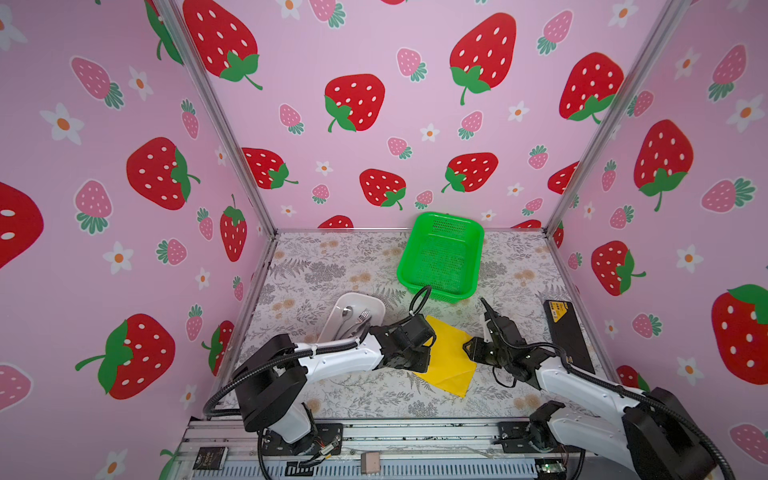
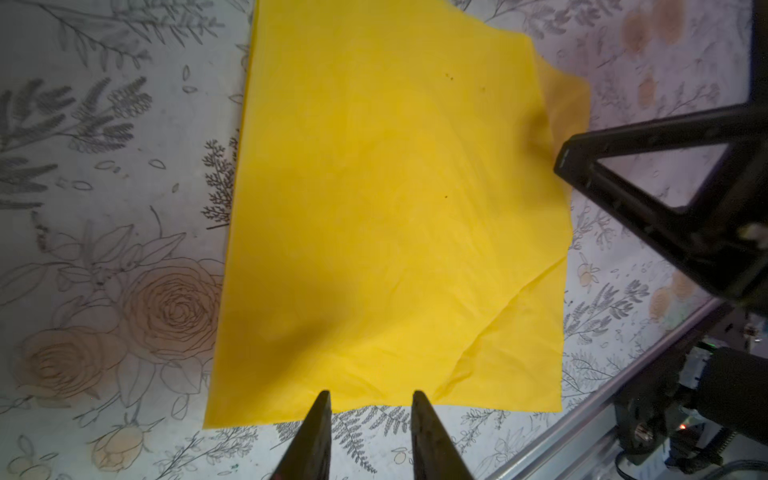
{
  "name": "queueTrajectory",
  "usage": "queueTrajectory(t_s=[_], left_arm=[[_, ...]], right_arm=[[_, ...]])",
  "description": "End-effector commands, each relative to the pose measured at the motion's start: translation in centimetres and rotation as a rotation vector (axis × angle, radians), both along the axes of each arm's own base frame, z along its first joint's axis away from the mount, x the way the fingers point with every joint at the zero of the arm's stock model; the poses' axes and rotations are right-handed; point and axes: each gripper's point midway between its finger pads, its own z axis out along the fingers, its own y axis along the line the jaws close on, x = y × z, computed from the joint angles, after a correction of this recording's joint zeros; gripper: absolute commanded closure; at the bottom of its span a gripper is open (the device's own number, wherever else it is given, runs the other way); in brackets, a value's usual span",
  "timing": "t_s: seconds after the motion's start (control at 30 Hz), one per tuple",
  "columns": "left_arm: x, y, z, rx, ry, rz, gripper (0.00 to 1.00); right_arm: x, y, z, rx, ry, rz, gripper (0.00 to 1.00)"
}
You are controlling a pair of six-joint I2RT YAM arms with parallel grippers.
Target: Place the utensils on the paper napkin and roll it up
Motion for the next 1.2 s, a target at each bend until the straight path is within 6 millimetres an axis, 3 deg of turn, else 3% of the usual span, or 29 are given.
queueTrajectory(t_s=[0.0, 0.2, 0.47, 0.77, 0.97, 1.17], left_arm=[[0.6, -0.8, 0.0, -0.011, 0.004, 0.04, 0.68], [0.3, 1.4, -2.6, 0.054, 0.03, 0.095, 0.71], [0.4, 4.8, -4.7, 0.116, 0.046, 0.151, 0.72], [2.2, 7.9, -4.3, 0.187, 0.011, 0.192, 0.73], [2.9, 8.3, -4.2, 0.189, 0.01, 0.185, 0.73], [3.2, 8.0, -3.6, 0.174, -0.009, 0.175, 0.71]], right_arm=[[-0.3, 0.2, -0.7, -0.009, 0.038, 0.018, 0.72], [-1.2, -1.7, -2.7, -0.109, 0.103, -0.035, 0.71], [-2.8, -0.5, -2.9, 0.025, 0.155, -0.098, 0.66], [-3.3, 2.8, -2.1, 0.104, 0.163, -0.071, 0.58], [-2.5, 2.4, -2.5, 0.015, 0.14, -0.069, 0.58], [-1.8, 2.8, -0.9, 0.021, 0.099, -0.053, 0.58]])
